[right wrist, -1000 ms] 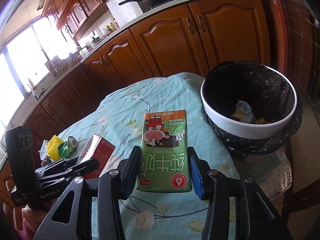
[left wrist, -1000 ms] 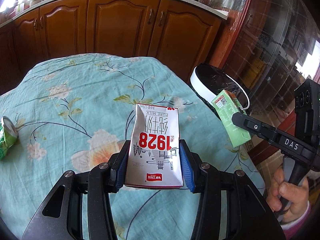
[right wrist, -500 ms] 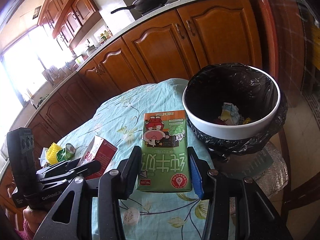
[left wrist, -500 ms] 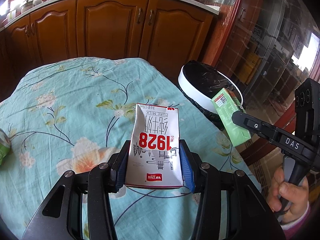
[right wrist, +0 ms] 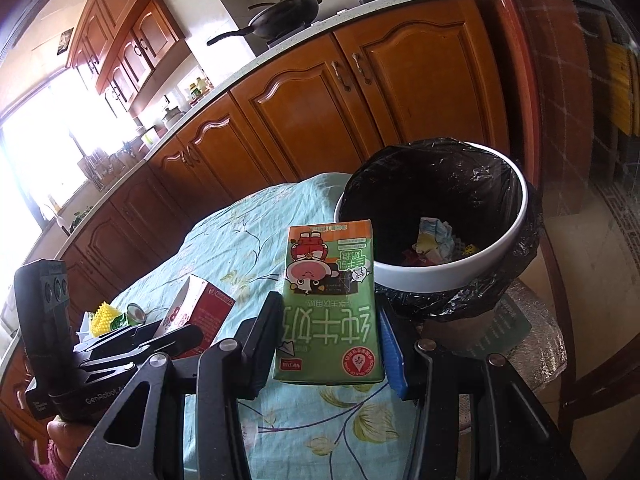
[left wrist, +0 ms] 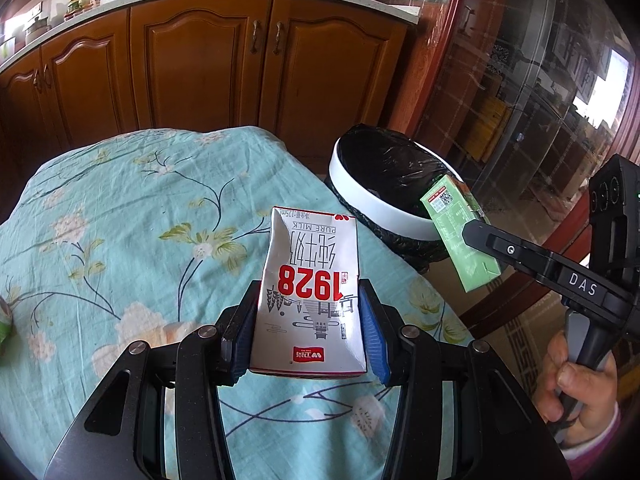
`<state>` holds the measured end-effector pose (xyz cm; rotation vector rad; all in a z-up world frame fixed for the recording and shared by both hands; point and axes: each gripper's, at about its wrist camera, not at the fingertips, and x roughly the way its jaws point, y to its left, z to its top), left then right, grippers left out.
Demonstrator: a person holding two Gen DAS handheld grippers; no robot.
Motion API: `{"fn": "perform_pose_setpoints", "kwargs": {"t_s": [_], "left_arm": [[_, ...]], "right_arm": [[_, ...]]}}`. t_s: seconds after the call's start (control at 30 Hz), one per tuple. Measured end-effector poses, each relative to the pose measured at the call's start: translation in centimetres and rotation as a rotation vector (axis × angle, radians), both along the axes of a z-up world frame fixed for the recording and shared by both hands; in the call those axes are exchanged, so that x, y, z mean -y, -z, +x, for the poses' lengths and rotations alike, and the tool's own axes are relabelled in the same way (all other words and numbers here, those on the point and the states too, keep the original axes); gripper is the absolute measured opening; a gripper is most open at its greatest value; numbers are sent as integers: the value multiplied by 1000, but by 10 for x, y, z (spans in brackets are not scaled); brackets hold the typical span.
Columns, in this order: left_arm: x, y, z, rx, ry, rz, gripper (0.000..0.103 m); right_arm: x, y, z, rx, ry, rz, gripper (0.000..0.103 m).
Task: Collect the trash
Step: 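Carry both milk cartons in both grippers over the bin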
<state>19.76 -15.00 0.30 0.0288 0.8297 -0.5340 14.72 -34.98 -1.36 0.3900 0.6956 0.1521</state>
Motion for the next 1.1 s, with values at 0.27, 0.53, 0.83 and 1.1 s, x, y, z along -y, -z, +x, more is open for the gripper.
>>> {"fn": "perform_pose_setpoints", "kwargs": {"t_s": [0.27,0.53,0.83,1.1], "left_arm": [[31,-7,11,16,51,2,45],[68,-20,35,34,106,7,45],[109,-28,72,26,143,25,45],[138,-19,102,-16,159,58,45]], "right_arm": [[18,-3,3,7,32,-2,46],[42,-9,15,12,76,-20,46],[63,-15,41,4,105,-55,46],[77,-11,64,-22,105,-81,46]]}}
